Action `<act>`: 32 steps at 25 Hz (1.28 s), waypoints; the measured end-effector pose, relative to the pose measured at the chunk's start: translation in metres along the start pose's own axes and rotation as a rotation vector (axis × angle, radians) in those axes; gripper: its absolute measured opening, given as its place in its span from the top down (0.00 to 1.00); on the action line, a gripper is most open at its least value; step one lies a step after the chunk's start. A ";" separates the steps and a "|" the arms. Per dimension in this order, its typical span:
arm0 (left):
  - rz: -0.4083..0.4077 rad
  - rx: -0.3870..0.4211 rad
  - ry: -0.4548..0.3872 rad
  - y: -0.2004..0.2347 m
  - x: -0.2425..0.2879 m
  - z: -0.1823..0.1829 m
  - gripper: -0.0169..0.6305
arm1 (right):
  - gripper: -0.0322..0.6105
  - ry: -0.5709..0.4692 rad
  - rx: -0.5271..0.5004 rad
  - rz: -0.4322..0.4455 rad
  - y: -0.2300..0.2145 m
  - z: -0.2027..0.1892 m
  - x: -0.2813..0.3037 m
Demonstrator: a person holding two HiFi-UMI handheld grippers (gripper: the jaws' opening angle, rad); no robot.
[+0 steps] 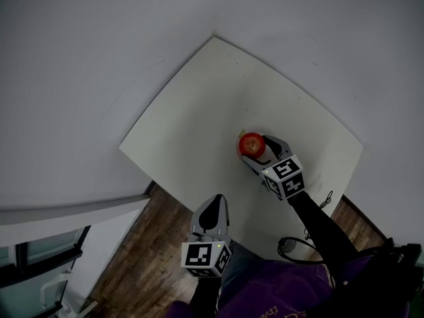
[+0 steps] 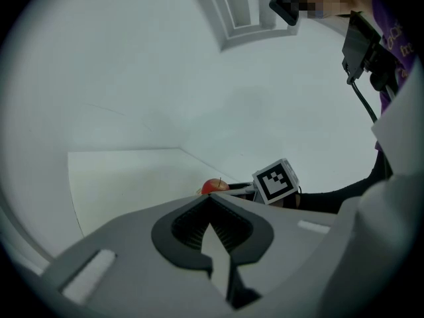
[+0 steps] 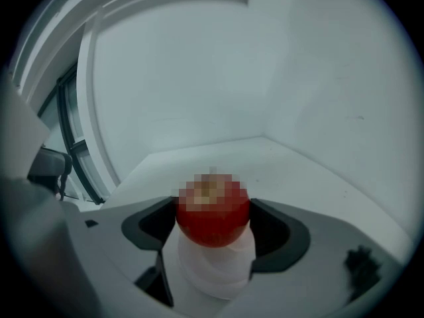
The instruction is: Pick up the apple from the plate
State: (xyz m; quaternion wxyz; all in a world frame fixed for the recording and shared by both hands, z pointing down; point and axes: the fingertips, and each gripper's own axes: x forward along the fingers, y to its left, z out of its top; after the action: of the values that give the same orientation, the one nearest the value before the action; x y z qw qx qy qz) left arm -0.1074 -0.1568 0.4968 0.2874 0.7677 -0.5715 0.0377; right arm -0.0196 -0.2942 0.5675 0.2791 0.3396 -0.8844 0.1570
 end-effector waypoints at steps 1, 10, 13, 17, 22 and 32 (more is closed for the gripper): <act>0.000 0.000 -0.001 0.000 -0.001 0.000 0.96 | 0.40 -0.005 0.001 0.000 0.001 0.002 -0.002; -0.027 0.011 -0.023 -0.013 -0.006 0.007 0.96 | 0.40 -0.055 -0.002 -0.018 0.003 0.017 -0.025; -0.015 0.003 -0.040 -0.014 -0.009 0.011 0.96 | 0.40 -0.068 -0.002 -0.026 0.003 0.020 -0.030; -0.031 0.010 -0.046 -0.019 -0.013 0.014 0.96 | 0.40 -0.085 -0.001 -0.028 0.008 0.023 -0.039; -0.031 0.019 -0.053 -0.023 -0.017 0.015 0.96 | 0.40 -0.119 0.001 -0.035 0.014 0.032 -0.057; -0.053 0.047 -0.074 -0.040 -0.029 0.016 0.96 | 0.40 -0.167 0.007 -0.062 0.018 0.036 -0.093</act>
State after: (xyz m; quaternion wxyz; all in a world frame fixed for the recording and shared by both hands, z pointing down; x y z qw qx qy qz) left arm -0.0857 -0.1323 0.4563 0.2489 0.7901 -0.5600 0.0148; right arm 0.0115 -0.2506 0.4817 0.2076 0.3798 -0.8931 0.1226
